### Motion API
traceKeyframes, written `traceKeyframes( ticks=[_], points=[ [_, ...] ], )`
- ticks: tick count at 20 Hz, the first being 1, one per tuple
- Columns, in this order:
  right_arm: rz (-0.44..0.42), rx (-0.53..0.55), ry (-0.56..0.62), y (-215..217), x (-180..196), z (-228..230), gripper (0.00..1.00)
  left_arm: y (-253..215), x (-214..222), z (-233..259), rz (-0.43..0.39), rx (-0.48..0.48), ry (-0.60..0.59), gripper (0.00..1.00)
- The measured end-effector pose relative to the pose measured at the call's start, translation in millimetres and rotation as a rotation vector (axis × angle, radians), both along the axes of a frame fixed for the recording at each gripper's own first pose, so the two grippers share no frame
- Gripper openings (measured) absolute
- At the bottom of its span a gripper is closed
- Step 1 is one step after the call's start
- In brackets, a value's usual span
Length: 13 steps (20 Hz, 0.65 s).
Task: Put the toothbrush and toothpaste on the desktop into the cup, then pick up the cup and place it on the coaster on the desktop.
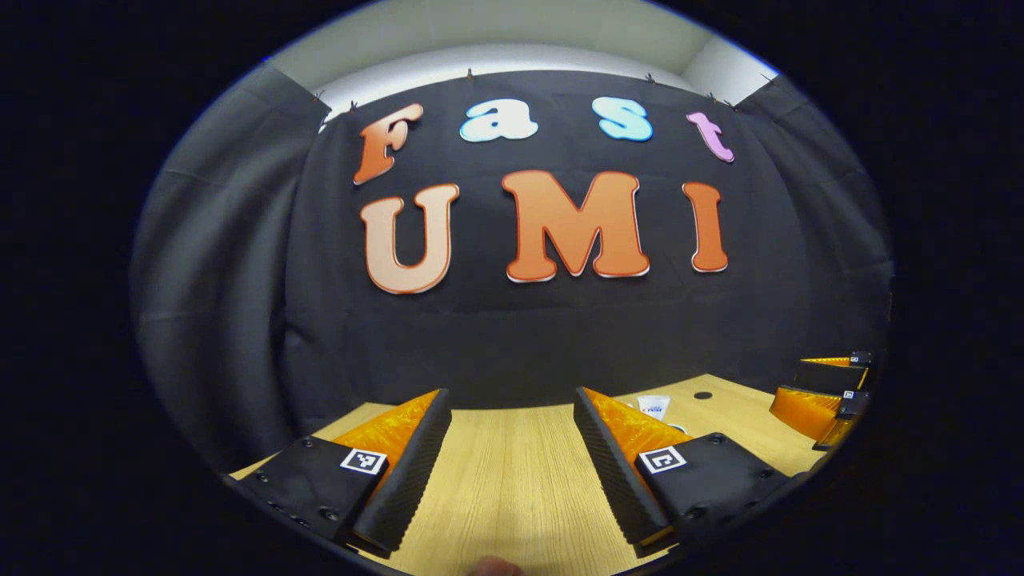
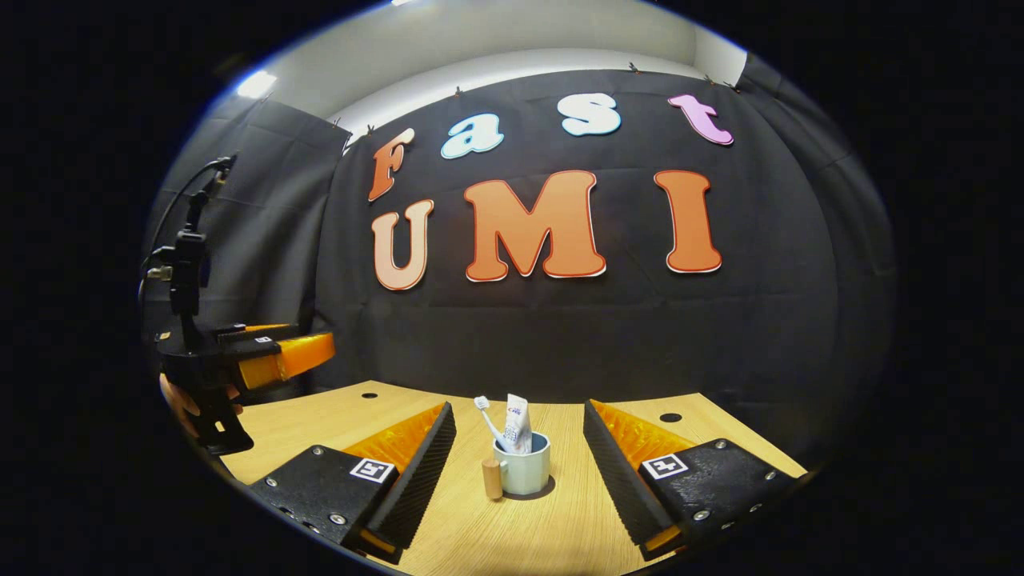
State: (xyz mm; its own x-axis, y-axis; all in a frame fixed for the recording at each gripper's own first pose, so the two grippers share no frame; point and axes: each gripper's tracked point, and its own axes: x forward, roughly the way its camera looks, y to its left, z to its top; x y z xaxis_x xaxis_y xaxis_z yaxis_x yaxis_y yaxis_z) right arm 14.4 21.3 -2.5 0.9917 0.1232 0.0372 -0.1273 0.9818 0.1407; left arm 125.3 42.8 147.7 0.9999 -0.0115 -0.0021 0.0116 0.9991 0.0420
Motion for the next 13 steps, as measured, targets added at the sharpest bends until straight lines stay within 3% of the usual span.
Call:
traceKeyframes(
  ticks=[3,13],
  points=[
    [0.002,0.007,-0.006,3.4,3.3,-0.2,0.96,0.4,-4.3,3.2,0.02,-0.009,-0.068,0.99],
    [0.024,0.043,-0.03,9.2,21.7,11.6,0.96,4.2,-10.8,12.6,0.047,0.006,-0.124,0.99]
  ],
)
